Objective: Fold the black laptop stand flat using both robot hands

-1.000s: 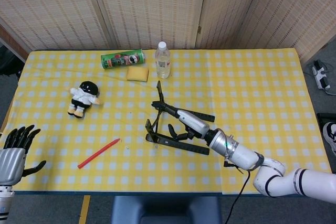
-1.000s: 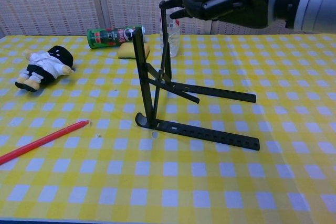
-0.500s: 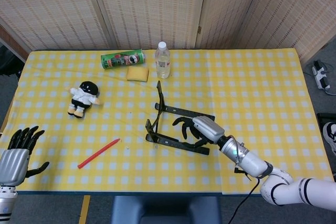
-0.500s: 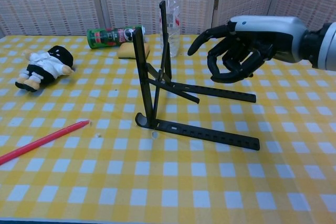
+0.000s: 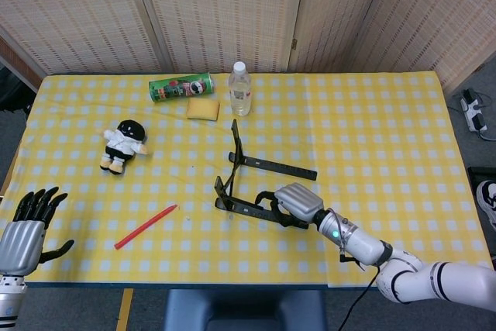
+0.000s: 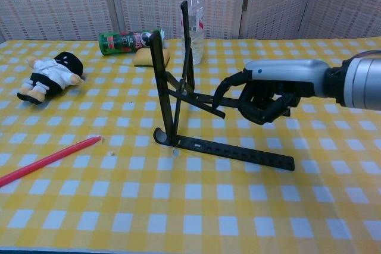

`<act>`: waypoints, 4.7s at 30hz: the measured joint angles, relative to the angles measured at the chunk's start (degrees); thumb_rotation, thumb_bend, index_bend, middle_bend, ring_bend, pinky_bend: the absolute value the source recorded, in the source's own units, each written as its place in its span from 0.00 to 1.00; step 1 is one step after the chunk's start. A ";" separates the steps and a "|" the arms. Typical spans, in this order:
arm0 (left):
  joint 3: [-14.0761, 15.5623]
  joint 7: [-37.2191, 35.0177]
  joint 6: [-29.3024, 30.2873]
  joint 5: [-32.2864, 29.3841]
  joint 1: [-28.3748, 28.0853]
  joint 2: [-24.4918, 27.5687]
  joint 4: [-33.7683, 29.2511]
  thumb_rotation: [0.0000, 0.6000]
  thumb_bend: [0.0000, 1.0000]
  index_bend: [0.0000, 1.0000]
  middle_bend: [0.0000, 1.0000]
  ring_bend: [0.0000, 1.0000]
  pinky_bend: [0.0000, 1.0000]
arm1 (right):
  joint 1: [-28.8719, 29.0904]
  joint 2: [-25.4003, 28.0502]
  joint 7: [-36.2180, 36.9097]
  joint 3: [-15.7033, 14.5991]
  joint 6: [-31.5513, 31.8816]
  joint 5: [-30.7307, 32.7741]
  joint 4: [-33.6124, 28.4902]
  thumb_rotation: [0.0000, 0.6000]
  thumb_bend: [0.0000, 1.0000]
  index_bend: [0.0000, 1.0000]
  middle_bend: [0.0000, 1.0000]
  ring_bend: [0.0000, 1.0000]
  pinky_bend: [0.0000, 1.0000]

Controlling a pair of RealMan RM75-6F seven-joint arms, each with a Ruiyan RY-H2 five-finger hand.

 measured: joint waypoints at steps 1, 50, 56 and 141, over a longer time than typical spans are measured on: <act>0.04 0.00 -0.01 -0.05 0.05 0.03 0.02 1.00 0.21 0.18 0.10 0.07 0.00 | 0.15 -0.19 0.03 0.06 -0.31 0.04 0.11 1.00 0.75 0.31 0.74 0.90 0.88; 0.45 -3.22 -0.02 -1.14 1.24 -0.94 3.15 1.00 0.21 0.18 0.10 0.07 0.00 | 10.43 -11.00 12.00 6.44 -15.87 6.53 9.68 1.00 0.78 0.31 0.60 0.76 0.88; 0.45 -3.69 0.27 -1.15 1.50 -0.99 3.55 1.00 0.21 0.18 0.11 0.07 0.00 | 12.82 -14.02 9.08 7.65 -17.54 10.28 13.38 1.00 0.78 0.31 0.59 0.75 0.88; -0.44 -7.13 -4.70 -1.94 -2.66 -1.65 5.10 1.00 0.21 0.16 0.11 0.08 0.00 | 18.81 -17.53 58.42 4.75 -9.08 -15.71 30.52 0.72 1.00 0.00 0.01 0.09 0.00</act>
